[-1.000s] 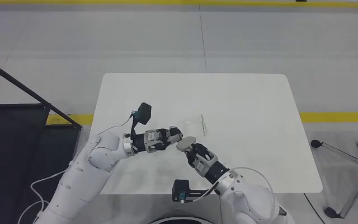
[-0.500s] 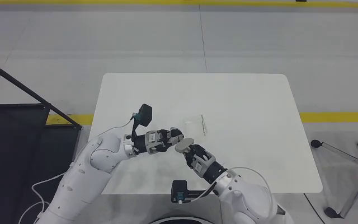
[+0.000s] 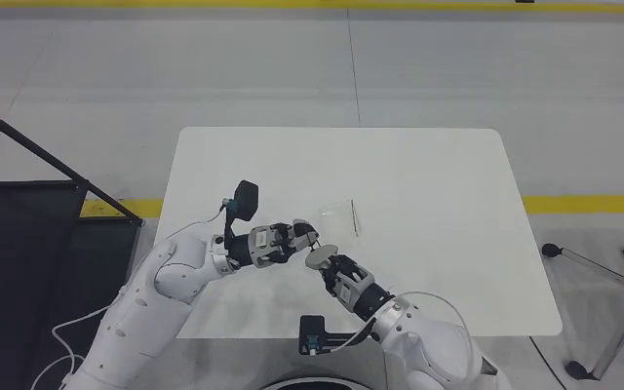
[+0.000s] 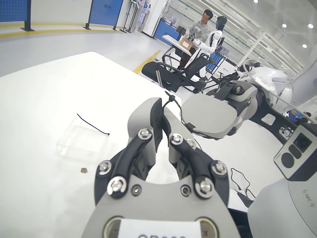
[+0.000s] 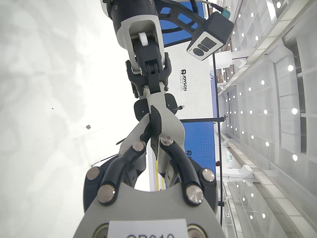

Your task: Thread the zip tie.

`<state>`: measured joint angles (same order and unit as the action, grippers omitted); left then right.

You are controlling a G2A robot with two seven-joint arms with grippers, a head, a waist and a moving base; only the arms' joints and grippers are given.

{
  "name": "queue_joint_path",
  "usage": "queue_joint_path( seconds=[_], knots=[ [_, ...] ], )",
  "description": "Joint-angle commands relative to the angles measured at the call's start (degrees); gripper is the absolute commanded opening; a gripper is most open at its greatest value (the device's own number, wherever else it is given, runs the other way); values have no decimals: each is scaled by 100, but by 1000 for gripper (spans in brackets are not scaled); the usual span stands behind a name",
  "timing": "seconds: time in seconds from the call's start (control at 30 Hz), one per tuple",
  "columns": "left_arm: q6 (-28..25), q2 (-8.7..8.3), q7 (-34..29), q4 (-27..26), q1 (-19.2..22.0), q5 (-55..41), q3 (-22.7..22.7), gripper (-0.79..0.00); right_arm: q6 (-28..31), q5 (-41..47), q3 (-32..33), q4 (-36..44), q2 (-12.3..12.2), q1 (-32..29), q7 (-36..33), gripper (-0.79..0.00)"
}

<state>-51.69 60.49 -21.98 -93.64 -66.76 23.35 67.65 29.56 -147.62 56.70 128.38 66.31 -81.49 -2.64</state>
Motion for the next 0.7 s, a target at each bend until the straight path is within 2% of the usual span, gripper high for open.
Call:
queue_joint_path(
  seconds=[0.0,0.37,0.67],
  knots=[
    [47,7,132,-52,-48,222,17,-785,-49,32,11,13,4,-9,-12,-785],
    [173,46,547,-136,-165,846,-50,-785,-690,66,71,51,27,-121,-13,-785],
    [155,54,677,-143,-183,965,-58,-785,-392,110,74,37,38,-93,-63,-785]
  ],
)
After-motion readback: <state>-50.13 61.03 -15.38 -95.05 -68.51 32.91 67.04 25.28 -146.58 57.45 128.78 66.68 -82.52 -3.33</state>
